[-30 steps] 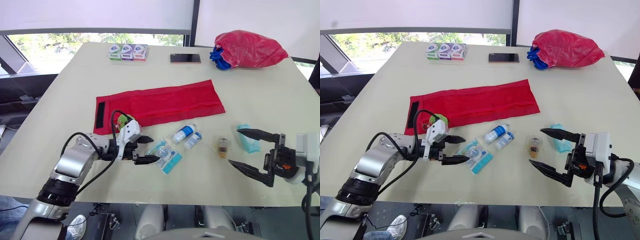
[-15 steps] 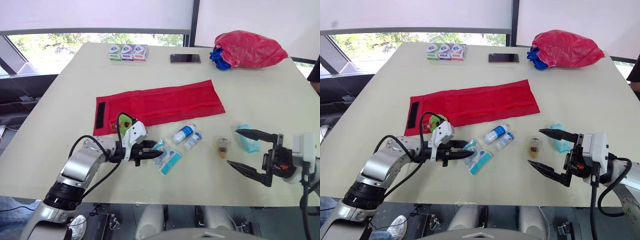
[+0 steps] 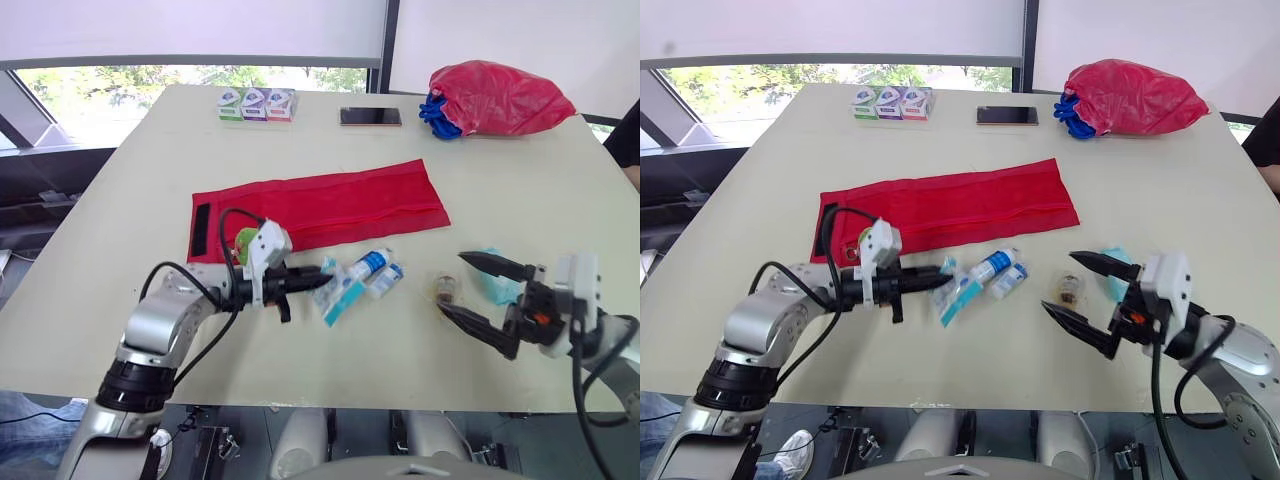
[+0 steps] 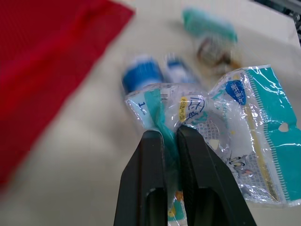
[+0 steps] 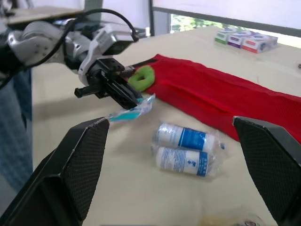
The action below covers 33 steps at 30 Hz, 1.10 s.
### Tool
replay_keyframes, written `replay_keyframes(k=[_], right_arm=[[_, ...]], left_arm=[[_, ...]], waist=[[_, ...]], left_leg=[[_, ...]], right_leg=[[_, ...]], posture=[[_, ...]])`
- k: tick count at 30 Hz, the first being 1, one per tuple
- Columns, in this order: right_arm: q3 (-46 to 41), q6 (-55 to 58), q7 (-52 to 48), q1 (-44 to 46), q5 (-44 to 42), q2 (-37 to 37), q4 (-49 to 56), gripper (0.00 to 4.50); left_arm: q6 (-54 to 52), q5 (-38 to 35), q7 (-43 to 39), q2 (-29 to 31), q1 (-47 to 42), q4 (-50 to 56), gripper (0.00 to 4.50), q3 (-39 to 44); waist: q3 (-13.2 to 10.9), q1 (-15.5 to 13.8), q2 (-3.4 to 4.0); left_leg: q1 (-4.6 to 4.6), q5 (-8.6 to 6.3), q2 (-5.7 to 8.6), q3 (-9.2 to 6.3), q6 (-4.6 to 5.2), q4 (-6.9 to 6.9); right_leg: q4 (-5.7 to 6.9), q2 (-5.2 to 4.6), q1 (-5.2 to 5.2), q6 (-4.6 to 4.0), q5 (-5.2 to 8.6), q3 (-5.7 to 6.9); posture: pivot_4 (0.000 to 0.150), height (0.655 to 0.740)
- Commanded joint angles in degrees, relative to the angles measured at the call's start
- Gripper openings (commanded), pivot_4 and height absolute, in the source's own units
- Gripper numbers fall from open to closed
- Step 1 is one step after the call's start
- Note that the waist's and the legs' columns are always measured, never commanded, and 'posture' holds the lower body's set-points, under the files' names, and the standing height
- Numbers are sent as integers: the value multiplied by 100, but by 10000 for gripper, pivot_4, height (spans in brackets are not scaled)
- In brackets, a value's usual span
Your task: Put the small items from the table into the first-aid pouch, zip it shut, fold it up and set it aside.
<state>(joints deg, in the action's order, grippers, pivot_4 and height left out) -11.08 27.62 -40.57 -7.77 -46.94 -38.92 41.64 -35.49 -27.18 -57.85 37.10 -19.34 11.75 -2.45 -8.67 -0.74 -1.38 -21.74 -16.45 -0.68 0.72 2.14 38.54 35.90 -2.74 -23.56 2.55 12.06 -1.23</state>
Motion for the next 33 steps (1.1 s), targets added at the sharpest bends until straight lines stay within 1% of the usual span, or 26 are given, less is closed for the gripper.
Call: replay_keyframes(k=[1,3,4,6,10,13,16,19,20,23,24,27,28,29,31,32,33], right_arm=[[87,773,723,345,-700,-123,384,45000],[176,1182,931,602,-1071,-261,394,45000],[241,1542,1163,808,-1405,-397,349,45000],[422,2239,1680,1313,-2189,-628,167,45000],[771,2889,2717,2145,-3758,-842,-303,45000],[1114,2979,3510,2712,-4565,-739,-736,45000],[1473,2993,4257,3100,-5212,-644,-1074,45000],[1742,2894,4896,3370,-5671,-542,-1274,45000],[1791,2863,5035,3430,-5766,-519,-1315,45000],[1885,2805,5344,3558,-5892,-482,-1392,37243],[1906,2788,5421,3588,-5935,-472,-1411,33729],[1926,2731,5591,3670,-6011,-404,-1471,18983],[1923,2721,5617,3681,-6020,-393,-1485,16336],[1913,2724,5626,3679,-6018,-397,-1493,10762],[1872,2767,5596,3635,-5951,-441,-1508,2785],[1855,2786,5578,3615,-5921,-463,-1513,1172],[1846,2806,5562,3599,-5887,-485,-1515,1171]], left_arm=[[506,139,-82,18,-257,276,214,-35],[697,191,-161,10,-424,323,214,-121],[803,217,-246,8,-536,349,214,-185],[1028,330,-489,78,-712,384,214,-364],[1569,656,-865,181,-986,275,214,-706],[1757,732,-998,111,-1159,242,214,-856],[1947,868,-1020,7,-1322,177,214,-992],[2053,965,-983,-120,-1455,86,214,-1052],[2101,1014,-977,-143,-1479,51,214,-1066],[2125,1054,-925,-203,-1521,-14,0,-1080],[2125,1058,-921,-219,-1530,-28,0,-1079],[2117,1044,-926,-258,-1536,-25,0,-1086],[2116,1041,-929,-262,-1533,-27,0,-1084],[2124,1045,-936,-260,-1524,-29,0,-1082],[2126,1042,-941,-242,-1502,-51,0,-1060],[2130,1042,-942,-233,-1495,-62,0,-1050],[2128,1039,-940,-224,-1488,-71,0,-1037]], waist=[[0,1,0],[-1,1,0],[-1,1,-1],[-2,4,-3],[-6,7,-6],[-7,7,-8],[-9,2,-11],[-10,3,-14],[-10,3,-14],[-10,12,-14],[-10,12,-14],[-10,15,-14],[-10,15,-14],[-10,14,-14],[-10,13,-14],[-10,14,-14],[-10,14,-14]], left_leg=[[-1,0,1,0,0,-1],[-3,0,3,1,0,-1],[-3,0,6,1,0,-1],[-5,0,7,0,1,-1],[-4,0,7,0,1,-1],[-9,0,6,-3,1,-2],[-13,-2,7,-1,4,-1],[-19,-4,8,-7,8,-1],[-20,-5,9,-7,9,-1],[-21,-6,9,-6,12,-1],[-21,-6,8,-7,12,-1],[-20,-6,7,-8,12,0],[-20,-6,7,-7,12,0],[-21,-6,7,-9,12,0],[-21,-6,7,-8,12,0],[-21,-6,7,-8,13,-1],[-22,-7,7,-9,13,-1]], right_leg=[[-1,0,0,-1,0,0],[-2,-1,0,-2,-1,-2],[-2,-2,-1,-3,-1,-3],[-4,-3,-1,-3,-1,-4],[-3,-1,-1,-4,-1,-3],[-4,-1,-2,-5,-1,-2],[-7,-2,-3,-4,-1,-4],[-10,-2,-4,0,-3,-1],[-10,-2,-4,18,-13,-2],[-12,-2,-4,20,-14,-2],[-12,-2,-5,20,-14,-2],[-11,-1,-5,21,-14,-1],[-11,-1,-5,21,-14,-2],[-11,-1,-5,21,-14,-1],[-11,-2,-5,21,-14,0],[-12,-1,-5,21,-14,-1],[-12,-2,-5,21,-14,0]], posture=[[1500,7400],[1500,7400],[1500,7400],[1500,7400],[1500,7400],[1500,7400],[1500,7400],[1500,7400],[1500,7400],[1500,7400],[1500,7400],[1500,7400],[1500,7400],[1500,7400],[1500,7400],[1500,7400],[1500,7400]])
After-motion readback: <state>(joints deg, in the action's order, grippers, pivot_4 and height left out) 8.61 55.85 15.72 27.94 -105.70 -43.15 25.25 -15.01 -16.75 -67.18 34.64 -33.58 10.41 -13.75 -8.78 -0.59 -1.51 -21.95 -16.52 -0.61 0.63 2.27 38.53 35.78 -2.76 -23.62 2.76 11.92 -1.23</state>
